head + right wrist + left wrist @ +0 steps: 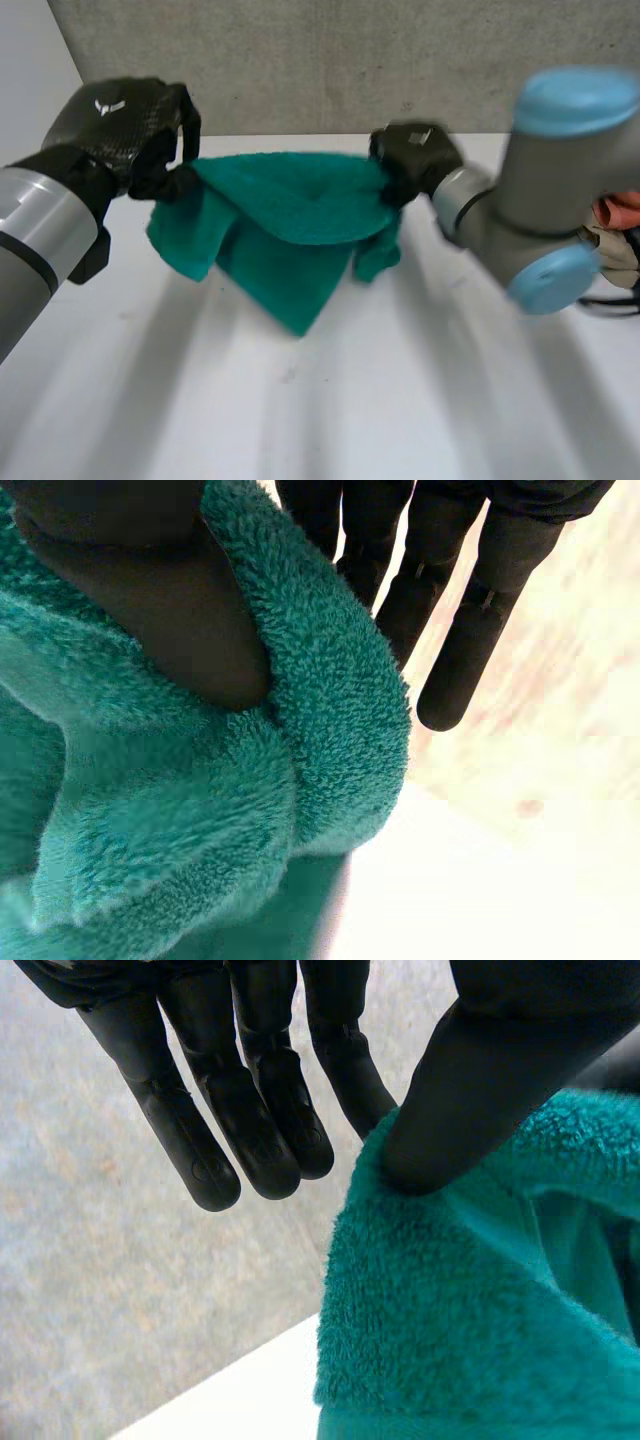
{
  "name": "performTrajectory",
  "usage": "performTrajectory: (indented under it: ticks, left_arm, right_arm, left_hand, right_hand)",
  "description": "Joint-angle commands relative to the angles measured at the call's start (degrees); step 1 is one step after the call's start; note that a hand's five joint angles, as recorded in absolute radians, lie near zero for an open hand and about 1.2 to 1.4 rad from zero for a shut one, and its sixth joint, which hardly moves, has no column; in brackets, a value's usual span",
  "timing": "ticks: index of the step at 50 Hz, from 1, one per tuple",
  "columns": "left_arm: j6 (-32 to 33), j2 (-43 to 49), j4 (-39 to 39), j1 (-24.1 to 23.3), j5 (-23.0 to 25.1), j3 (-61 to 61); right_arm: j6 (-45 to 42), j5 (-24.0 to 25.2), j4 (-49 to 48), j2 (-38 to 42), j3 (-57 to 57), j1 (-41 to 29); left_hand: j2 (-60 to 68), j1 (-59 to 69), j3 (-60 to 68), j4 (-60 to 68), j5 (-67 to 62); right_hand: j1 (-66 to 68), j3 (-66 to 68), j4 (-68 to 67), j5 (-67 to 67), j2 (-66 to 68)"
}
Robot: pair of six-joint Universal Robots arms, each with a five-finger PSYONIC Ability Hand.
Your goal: Fold the laundry.
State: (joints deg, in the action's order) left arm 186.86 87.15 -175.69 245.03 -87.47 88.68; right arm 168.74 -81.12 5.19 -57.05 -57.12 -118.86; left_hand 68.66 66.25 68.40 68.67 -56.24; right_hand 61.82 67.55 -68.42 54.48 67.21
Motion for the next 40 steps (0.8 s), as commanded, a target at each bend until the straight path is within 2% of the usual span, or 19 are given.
performTrajectory:
  ticks: [1, 6, 11, 14, 15, 17, 18, 19, 21, 22, 23, 26, 32, 36, 40]
  left_arm:
    - [-0.62, 5.91, -1.58, -0.43, 3.80, 6.85]
    - [-0.53, 14.61, -5.27, -2.36, 0.47, 9.05]
    - [-0.70, 23.22, -8.08, -2.45, -4.71, 7.30]
    - [-1.05, 25.43, -8.61, -1.84, -5.43, 5.63]
    - [-1.05, 25.61, -8.79, -1.66, -5.34, 5.27]
    - [-1.14, 25.70, -8.96, -1.22, -4.82, 4.75]
    - [-1.49, 25.62, -9.23, -1.13, -4.03, 4.48]
    - [-1.58, 25.53, -9.31, -1.13, -3.50, 4.39]
    - [-1.67, 25.09, -9.23, -1.22, -2.27, 4.48]
    - [-1.67, 24.48, -9.14, -1.48, -0.96, 4.91]
    - [-1.58, 24.21, -9.05, -1.66, -0.60, 5.18]
    - [-1.14, 22.63, -9.14, -1.84, -0.15, 6.85]
    - [-0.97, 17.01, -8.79, -1.31, -3.31, 11.06]
    - [-0.09, 10.60, -8.09, -1.31, -5.86, 16.50]
    - [3.06, 7.61, -8.08, -1.83, -6.22, 21.07]
  right_arm:
    - [-13.43, 6.76, 8.43, -2.72, 3.59, -1.11]
    - [-24.41, 7.30, 12.65, 3.16, 4.13, -2.69]
    - [-34.77, 2.56, 13.01, 11.85, 4.39, -2.78]
    - [-36.29, -0.08, 11.61, 13.63, 4.56, -2.43]
    - [-35.07, -0.70, 9.17, 13.81, 4.48, -2.26]
    - [-32.26, -0.79, 5.47, 13.28, 3.87, -1.90]
    - [-28.07, -0.79, 1.88, 11.98, 2.73, -1.64]
    - [-26.46, -0.79, 0.54, 11.09, 1.94, -1.55]
    - [-22.69, -0.62, -2.53, 9.33, 0.09, -1.38]
    - [-19.01, -0.62, -4.90, 7.59, -1.83, -1.38]
    - [-17.24, -0.62, -6.05, 6.70, -2.81, -1.38]
    - [-11.87, -0.88, -8.70, 3.18, -6.50, -1.55]
    - [-8.43, -1.06, -6.51, -2.36, -12.13, -0.85]
    - [-8.43, -1.14, -1.59, -5.78, -15.91, 1.17]
    - [-8.43, -1.41, 5.60, -8.77, -19.85, 5.11]
  left_hand:
    - [11.34, 13.76, 11.60, 11.33, -13.76]
    - [11.34, 13.76, 11.60, 11.33, -13.76]
    - [11.34, 13.76, 11.60, 11.33, -13.76]
    - [11.34, 13.76, 11.60, 11.33, -13.76]
    - [11.34, 13.76, 11.60, 11.33, -13.76]
    - [11.34, 13.76, 11.60, 11.33, -13.76]
    - [11.34, 13.76, 11.60, 11.33, -13.76]
    - [8.53, 10.94, 8.79, 8.52, -10.95]
    - [-10.42, -8.00, -10.16, -10.42, 7.99]
    - [-31.99, -29.58, -31.73, -32.00, 29.57]
    - [-40.20, -37.78, -39.94, -40.21, 37.78]
    - [-49.69, -47.27, -49.42, -49.69, 47.26]
    - [-51.22, -48.80, -50.96, -51.22, 48.80]
    - [-48.38, -45.96, -48.12, -48.38, 45.95]
    - [-45.50, -43.08, -45.24, -45.51, 43.08]
  right_hand:
    - [18.18, 12.45, -11.58, 15.52, 12.79]
    - [18.18, 12.45, -11.58, 15.52, 12.79]
    - [18.18, 12.45, -11.58, 15.52, 12.79]
    - [18.18, 12.45, -11.58, 15.52, 12.79]
    - [15.16, 9.43, -8.56, 12.50, 9.77]
    - [-9.80, -15.53, 16.40, -12.45, -15.18]
    - [-36.41, -42.14, 43.01, -39.07, -41.80]
    - [-41.67, -47.40, 48.28, -44.33, -47.06]
    - [-50.26, -55.99, 56.86, -52.92, -55.65]
    - [-51.82, -57.55, 58.42, -54.48, -57.21]
    - [-51.82, -57.55, 58.42, -54.48, -57.21]
    - [-51.82, -57.55, 58.42, -54.48, -57.21]
    - [-51.82, -57.55, 58.42, -54.48, -57.21]
    - [-51.82, -57.55, 58.42, -54.48, -57.21]
    - [-51.82, -57.55, 58.42, -54.48, -57.21]
